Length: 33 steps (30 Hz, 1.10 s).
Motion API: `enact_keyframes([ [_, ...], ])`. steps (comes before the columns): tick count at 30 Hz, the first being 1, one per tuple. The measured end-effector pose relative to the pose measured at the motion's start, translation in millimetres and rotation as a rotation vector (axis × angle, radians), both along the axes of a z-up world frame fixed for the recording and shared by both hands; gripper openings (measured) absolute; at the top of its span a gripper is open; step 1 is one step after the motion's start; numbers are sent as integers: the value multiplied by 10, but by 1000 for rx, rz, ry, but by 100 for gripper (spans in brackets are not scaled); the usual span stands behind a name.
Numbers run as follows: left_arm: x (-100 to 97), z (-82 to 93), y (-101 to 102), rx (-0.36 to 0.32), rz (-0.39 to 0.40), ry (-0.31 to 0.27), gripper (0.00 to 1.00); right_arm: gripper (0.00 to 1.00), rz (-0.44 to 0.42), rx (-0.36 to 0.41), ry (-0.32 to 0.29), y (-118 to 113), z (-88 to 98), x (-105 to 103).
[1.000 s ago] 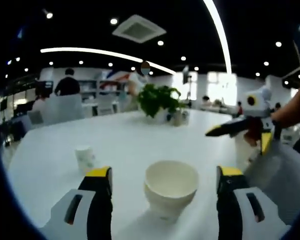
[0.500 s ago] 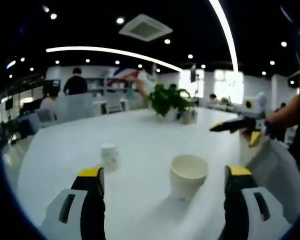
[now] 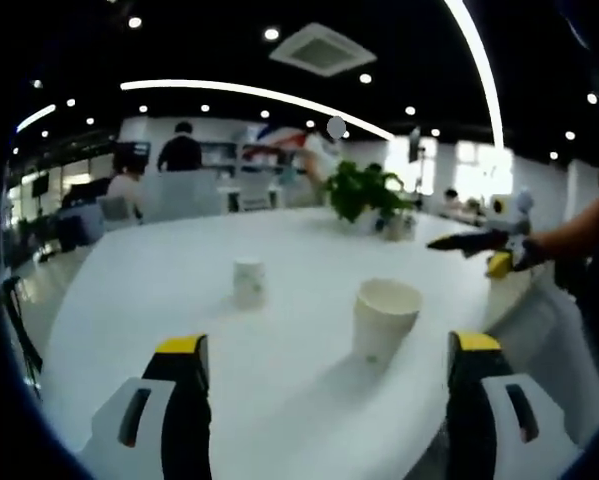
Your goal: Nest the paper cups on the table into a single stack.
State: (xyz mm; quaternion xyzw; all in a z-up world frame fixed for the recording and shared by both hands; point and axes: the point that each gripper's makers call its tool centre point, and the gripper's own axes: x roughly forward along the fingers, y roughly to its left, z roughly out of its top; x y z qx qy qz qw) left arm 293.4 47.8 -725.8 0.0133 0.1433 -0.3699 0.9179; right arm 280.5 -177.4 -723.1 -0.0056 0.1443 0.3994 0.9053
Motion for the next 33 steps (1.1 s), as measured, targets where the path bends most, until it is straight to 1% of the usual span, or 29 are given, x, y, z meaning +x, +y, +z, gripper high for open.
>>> enact_keyframes([
  [3, -15, -46, -38, 13, -8, 10, 95, 100, -4, -1, -1, -19, -17, -4],
  [5, -30, -97, -44, 19, -17, 28, 95, 100, -13, 6, 6, -42, -31, 2],
  [9, -29, -131, -64, 14, -24, 51, 96, 100, -1, -8, 17, -43, -86, -23],
  [12, -11, -142, -58, -6, -19, 69, 98, 100, -8, 3, 14, -45, -58, -12],
  [14, 4, -140, -49, -12, -18, 69, 98, 100, -11, 5, 14, -54, -57, -7],
  [15, 28, -155, -33, -8, -12, 74, 99, 100, -13, 6, 17, -55, -63, -6],
  [16, 47, -181, 2, 15, 2, 80, 99, 100, -14, 7, 25, -54, -77, -7],
  [17, 46, -220, 44, 26, 22, 113, 99, 100, -12, 5, 30, -48, -90, -10],
  [18, 52, -222, 46, 12, 18, 120, 99, 100, -5, -4, 32, -36, -103, -8],
  [20, 92, -256, 107, 8, 35, 130, 99, 100, -5, -4, 25, -32, -92, 18],
  [22, 146, -287, 147, 27, 42, 130, 99, 100, -14, 3, 20, -43, -79, 40],
  [25, 245, -313, 161, 59, 33, 112, 96, 100, -18, 12, 11, -56, -45, 37],
  [27, 356, -294, 166, 72, 38, 81, 94, 100, -21, 10, 9, -83, -53, 37],
  [30, 519, -280, 133, 41, 34, 82, 96, 100, -35, 10, 17, -140, -85, 50],
  [33, 650, -301, 121, 43, 27, 73, 99, 100, -41, 9, 22, -158, -91, 54],
])
